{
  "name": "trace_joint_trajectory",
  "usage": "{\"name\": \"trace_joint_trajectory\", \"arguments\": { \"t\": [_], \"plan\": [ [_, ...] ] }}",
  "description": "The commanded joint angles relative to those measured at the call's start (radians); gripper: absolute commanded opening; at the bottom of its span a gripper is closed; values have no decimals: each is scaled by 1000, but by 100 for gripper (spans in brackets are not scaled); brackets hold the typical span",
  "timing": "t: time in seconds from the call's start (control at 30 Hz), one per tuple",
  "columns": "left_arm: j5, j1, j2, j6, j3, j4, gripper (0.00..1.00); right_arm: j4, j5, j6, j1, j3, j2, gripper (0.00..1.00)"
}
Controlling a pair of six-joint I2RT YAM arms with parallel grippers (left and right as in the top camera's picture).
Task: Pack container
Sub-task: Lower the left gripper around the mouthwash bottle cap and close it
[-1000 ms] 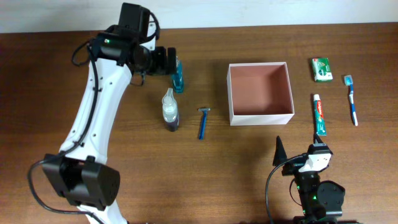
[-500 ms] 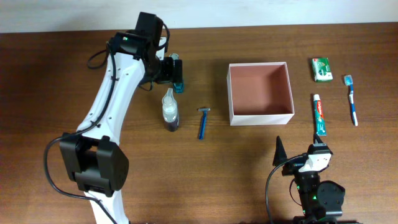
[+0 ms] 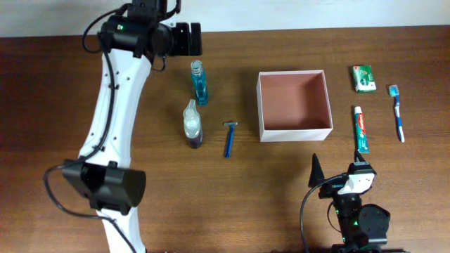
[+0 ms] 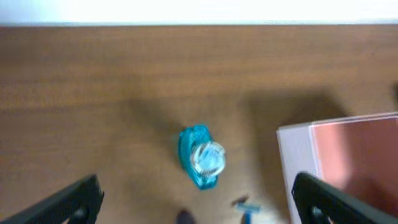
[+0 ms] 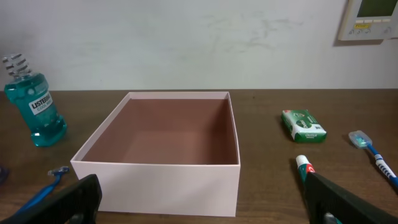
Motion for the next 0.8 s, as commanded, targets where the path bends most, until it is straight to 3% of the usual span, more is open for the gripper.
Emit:
{"name": "trace_joint_trajectory", "arguments": {
  "t": [0.0, 0.33, 0.57, 0.77],
  "plan": [
    [-2, -25, 100, 85, 0, -42, 99, -5, 8, 4, 6, -5, -6, 99],
    [-27, -54, 176, 79, 0, 34, 99, -5, 8, 4, 6, -5, -6, 99],
    [-126, -54, 182, -26, 0, 3, 99, -5, 8, 4, 6, -5, -6, 99],
    [-124, -56, 204, -51, 0, -10, 100, -5, 8, 4, 6, -5, -6, 99]
  ]
}}
